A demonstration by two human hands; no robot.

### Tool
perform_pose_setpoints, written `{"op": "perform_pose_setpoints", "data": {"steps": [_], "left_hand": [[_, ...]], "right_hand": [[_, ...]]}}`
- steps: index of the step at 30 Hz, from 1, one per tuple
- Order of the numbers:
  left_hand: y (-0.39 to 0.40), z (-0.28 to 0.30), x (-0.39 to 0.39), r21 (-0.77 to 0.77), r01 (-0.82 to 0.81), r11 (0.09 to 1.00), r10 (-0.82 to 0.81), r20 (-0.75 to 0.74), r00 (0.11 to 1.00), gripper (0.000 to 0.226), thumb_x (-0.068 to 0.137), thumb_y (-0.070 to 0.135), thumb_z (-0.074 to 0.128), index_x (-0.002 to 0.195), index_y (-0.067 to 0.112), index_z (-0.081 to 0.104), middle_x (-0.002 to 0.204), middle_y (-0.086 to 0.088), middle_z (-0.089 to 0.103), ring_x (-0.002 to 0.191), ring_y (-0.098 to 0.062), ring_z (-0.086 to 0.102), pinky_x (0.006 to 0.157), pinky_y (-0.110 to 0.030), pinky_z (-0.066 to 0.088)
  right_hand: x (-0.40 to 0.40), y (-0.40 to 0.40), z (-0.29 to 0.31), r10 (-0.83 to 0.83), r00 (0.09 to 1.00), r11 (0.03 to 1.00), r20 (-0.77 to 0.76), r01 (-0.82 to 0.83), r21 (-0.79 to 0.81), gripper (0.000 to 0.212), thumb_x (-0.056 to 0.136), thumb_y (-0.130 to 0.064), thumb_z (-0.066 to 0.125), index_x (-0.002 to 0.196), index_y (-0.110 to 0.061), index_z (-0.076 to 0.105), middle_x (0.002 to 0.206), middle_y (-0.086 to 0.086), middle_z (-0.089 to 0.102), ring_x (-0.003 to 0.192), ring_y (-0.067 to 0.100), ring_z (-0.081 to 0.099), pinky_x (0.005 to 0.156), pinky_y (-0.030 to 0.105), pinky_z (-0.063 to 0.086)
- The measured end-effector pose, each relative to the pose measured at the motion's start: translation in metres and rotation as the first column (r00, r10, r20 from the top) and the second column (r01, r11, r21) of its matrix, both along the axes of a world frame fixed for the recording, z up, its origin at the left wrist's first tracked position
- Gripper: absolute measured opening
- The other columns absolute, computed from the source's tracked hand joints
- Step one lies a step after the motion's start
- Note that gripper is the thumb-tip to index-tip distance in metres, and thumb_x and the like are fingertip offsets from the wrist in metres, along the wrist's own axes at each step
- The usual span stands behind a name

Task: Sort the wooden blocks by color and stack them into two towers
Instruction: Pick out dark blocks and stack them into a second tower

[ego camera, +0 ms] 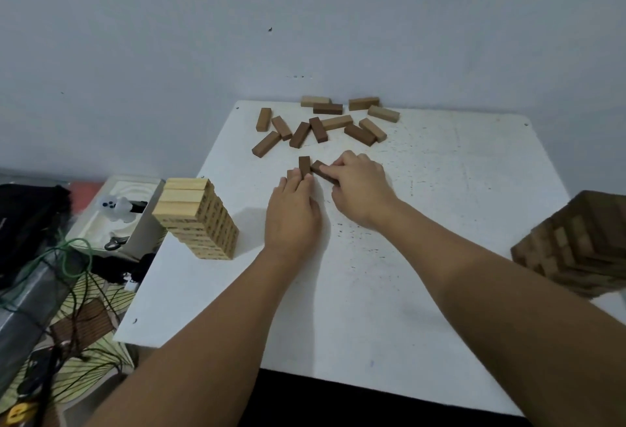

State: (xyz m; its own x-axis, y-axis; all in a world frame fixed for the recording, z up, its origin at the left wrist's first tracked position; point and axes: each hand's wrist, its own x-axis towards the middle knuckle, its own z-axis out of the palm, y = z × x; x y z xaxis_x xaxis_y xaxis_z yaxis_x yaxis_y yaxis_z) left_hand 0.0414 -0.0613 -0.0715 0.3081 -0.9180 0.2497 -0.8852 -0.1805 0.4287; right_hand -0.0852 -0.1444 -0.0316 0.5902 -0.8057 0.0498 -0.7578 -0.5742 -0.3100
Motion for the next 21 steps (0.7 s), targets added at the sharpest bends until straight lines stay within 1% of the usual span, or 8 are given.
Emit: {"op": "perform_pose_setpoints", "data": {"steps": [4,6,8,11,15,17,19,21], "left_hand": [[0.024,0.006,-0.017,-0.012,0.098,0.995,-0.098,0.026,0.995,0.036,0.100,0.011,0.041,0.122,0.005,0.069,0.120,-0.008,0.065,0.101,-0.030,0.058,0.087,-0.044,0.048],[0.038,0.010,-0.025,0.001,0.160,0.987,-0.160,0.041,0.986,0.030,0.099,0.008,0.045,0.114,0.007,0.070,0.110,-0.006,0.063,0.091,-0.029,0.057,0.076,-0.041,0.046],[0.055,0.015,-0.033,0.016,0.216,0.976,-0.216,0.031,0.976,0.028,0.098,0.005,0.047,0.113,0.009,0.071,0.105,-0.005,0.062,0.087,-0.028,0.056,0.068,-0.036,0.038],[0.083,0.024,-0.045,0.041,0.297,0.954,-0.297,-0.002,0.955,0.026,0.100,0.010,0.051,0.116,0.012,0.071,0.105,-0.001,0.063,0.091,-0.025,0.058,0.068,-0.032,0.037],[0.109,0.030,-0.055,0.116,0.358,0.926,-0.349,-0.093,0.933,0.032,0.101,0.025,0.061,0.131,0.019,0.070,0.137,0.004,0.063,0.121,-0.021,0.059,0.095,-0.034,0.048],[0.117,0.027,-0.056,0.142,0.399,0.906,-0.380,-0.141,0.914,0.039,0.099,0.030,0.064,0.138,0.024,0.067,0.148,0.007,0.057,0.135,-0.016,0.053,0.107,-0.031,0.044],[0.125,0.025,-0.055,0.120,0.421,0.899,-0.377,-0.274,0.885,0.042,0.097,0.029,0.069,0.139,0.029,0.066,0.155,0.008,0.052,0.145,-0.004,0.043,0.119,-0.027,0.036],[0.131,0.023,-0.052,0.055,0.416,0.908,-0.362,-0.397,0.843,0.045,0.093,0.027,0.074,0.137,0.033,0.067,0.154,0.011,0.052,0.143,0.008,0.039,0.121,-0.023,0.033]], "right_hand": [[-0.027,0.035,-0.003,-0.086,0.985,0.982,0.150,0.058,0.180,0.052,0.096,-0.020,0.053,0.144,-0.039,0.056,0.121,-0.009,0.056,0.119,0.018,0.050,0.109,0.040,0.036],[-0.042,0.055,-0.007,-0.075,0.989,0.983,0.128,0.052,0.176,0.053,0.097,-0.018,0.051,0.145,-0.041,0.055,0.109,-0.012,0.054,0.116,0.019,0.050,0.110,0.040,0.032],[-0.057,0.072,-0.012,-0.090,0.986,0.987,0.142,0.069,0.148,0.046,0.100,-0.023,0.052,0.142,-0.042,0.058,0.107,-0.012,0.054,0.116,0.019,0.050,0.114,0.042,0.026],[-0.080,0.094,-0.021,-0.126,0.964,0.987,0.235,0.096,0.131,0.036,0.098,-0.029,0.062,0.132,-0.042,0.067,0.109,-0.015,0.053,0.115,0.015,0.051,0.116,0.043,0.024],[-0.113,0.120,-0.027,-0.114,0.917,0.989,0.381,0.070,0.128,0.030,0.089,-0.024,0.075,0.118,-0.032,0.075,0.130,-0.006,0.058,0.123,0.015,0.051,0.115,0.041,0.032],[-0.126,0.131,-0.022,-0.075,0.909,0.990,0.409,0.018,0.140,0.028,0.090,-0.021,0.075,0.117,-0.026,0.073,0.142,-0.006,0.056,0.131,0.001,0.040,0.118,0.037,0.030],[-0.136,0.140,-0.019,-0.045,0.912,0.988,0.408,-0.019,0.151,0.029,0.091,-0.018,0.073,0.119,-0.023,0.071,0.142,-0.013,0.053,0.126,-0.018,0.026,0.116,0.027,0.024],[-0.142,0.146,-0.020,-0.048,0.914,0.987,0.403,-0.018,0.158,0.036,0.092,-0.020,0.072,0.127,-0.024,0.066,0.139,-0.017,0.051,0.126,-0.017,0.029,0.114,0.026,0.025]]}}
